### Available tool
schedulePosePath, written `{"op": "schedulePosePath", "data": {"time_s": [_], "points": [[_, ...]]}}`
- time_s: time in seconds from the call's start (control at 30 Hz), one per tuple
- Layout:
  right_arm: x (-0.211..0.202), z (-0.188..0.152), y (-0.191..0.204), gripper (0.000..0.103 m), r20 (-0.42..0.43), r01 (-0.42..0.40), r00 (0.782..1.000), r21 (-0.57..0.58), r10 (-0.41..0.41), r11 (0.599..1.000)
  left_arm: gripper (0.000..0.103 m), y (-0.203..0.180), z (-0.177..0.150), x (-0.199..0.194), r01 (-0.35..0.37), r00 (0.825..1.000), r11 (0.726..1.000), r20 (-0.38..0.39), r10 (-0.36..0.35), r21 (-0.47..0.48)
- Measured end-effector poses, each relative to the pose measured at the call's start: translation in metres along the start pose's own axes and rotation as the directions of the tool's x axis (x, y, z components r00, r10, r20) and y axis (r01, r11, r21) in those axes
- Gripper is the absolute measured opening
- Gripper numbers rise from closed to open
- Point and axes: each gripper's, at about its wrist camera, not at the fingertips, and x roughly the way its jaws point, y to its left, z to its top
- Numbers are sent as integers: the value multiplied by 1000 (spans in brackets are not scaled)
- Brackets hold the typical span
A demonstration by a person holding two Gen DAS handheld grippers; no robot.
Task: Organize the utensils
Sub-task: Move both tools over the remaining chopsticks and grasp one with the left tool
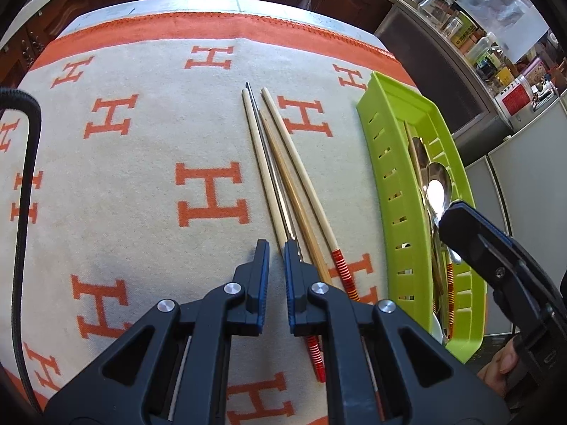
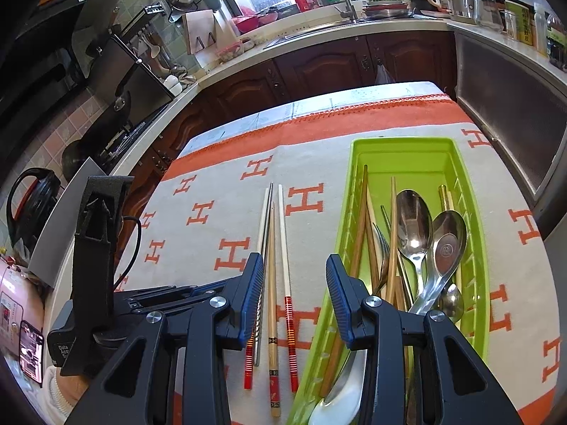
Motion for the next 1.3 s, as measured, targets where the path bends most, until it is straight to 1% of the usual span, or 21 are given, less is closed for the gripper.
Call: {"op": "schedulePosePath", "data": {"time_s": [0.07,0.17,0.23,0.3,0.43,0.47,0.57,0.7,0.83,0.87,0.93,1.07,1.2,1.27,1.3], "points": [[-1,-1,-1,38,2,-1,1000,2,1,1000,6,-2,-1,2,-1,1000,1000,0,1,4],[-5,-3,-2,38,6,1,1000,5,-1,1000,7,-6,-1,1,-41,999,999,12,40,28],[-6,-3,-3,38,10,4,1000,6,-4,1000,11,-9,0,2,-73,997,996,21,72,42],[-7,-3,-3,38,12,2,1000,8,-2,1000,18,-14,1,3,-109,994,993,32,107,54],[-9,-4,-4,38,15,1,1000,10,-1,1000,31,-17,5,7,-116,993,992,33,114,49],[-10,-4,-4,38,15,2,1000,12,-2,1000,31,-17,7,8,-114,993,993,30,113,42],[-12,-5,-6,38,22,4,1000,17,-4,1000,30,-16,11,9,-115,993,993,31,115,21],[-17,-5,-10,38,34,10,999,20,-11,1000,19,-10,11,7,-95,995,996,39,95,-4],[-19,-5,-12,38,35,8,999,22,-9,1000,19,-5,9,7,-77,996,997,47,78,-21],[-19,-5,-12,38,35,8,999,21,-9,1000,19,-4,9,7,-79,996,997,50,80,-20],[-20,-7,-11,38,37,8,999,21,-9,1000,16,-1,7,6,-87,995,996,54,88,-26],[-21,-7,-12,38,38,9,999,21,-10,1000,15,1,3,3,-90,994,996,58,91,-20],[-22,-6,-12,38,39,10,999,22,-11,1000,15,-2,1,4,-111,992,994,62,110,3],[-23,-6,-13,38,38,6,999,23,-7,1000,12,-5,0,4,-131,989,991,65,130,21],[-22,-6,-12,38,37,6,999,22,-7,1000,7,-6,0,4,-149,987,988,68,146,32]]}}
